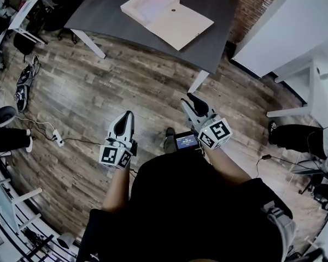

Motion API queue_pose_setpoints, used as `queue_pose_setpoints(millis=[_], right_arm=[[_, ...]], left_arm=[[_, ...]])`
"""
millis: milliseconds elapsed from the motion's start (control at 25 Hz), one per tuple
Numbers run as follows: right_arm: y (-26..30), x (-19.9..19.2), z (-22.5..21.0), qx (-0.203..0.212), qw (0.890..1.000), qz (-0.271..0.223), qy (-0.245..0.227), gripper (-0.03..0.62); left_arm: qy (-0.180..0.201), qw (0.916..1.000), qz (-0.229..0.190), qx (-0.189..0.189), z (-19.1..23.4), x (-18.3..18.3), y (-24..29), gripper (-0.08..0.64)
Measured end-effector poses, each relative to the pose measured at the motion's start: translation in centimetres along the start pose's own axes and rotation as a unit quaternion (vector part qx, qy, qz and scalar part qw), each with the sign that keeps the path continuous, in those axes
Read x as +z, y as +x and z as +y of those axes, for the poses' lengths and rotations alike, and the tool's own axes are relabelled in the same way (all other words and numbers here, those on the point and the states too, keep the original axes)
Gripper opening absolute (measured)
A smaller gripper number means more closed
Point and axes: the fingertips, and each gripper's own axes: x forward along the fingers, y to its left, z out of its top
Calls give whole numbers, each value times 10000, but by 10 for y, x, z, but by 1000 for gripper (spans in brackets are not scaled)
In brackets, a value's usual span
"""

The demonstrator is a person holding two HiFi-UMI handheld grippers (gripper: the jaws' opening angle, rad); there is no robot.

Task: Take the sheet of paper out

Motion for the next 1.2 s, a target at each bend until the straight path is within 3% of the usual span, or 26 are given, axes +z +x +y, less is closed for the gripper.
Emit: queue_pose_setpoints(millis=[280, 600, 840, 1000, 1200], right_arm=[[53, 5, -28, 229, 9997, 77, 7, 123], [96, -3, -49, 346, 9989, 180, 260, 123], [133, -11, -71, 251, 9985, 220, 439, 123], [165, -5, -100, -120, 9990, 189, 393, 123], [218, 10, -123, -200, 9987, 271, 384, 123]], left_arm=[[10, 10000, 7, -95, 24, 6, 59, -5], [-96, 9999, -31, -59, 57, 10, 90, -5], [-248, 9997, 32, -67, 90, 9, 116, -5], [-298, 9994, -43, -176, 126, 11, 146, -5], [-387, 9989, -163, -227, 179, 36, 195, -5]])
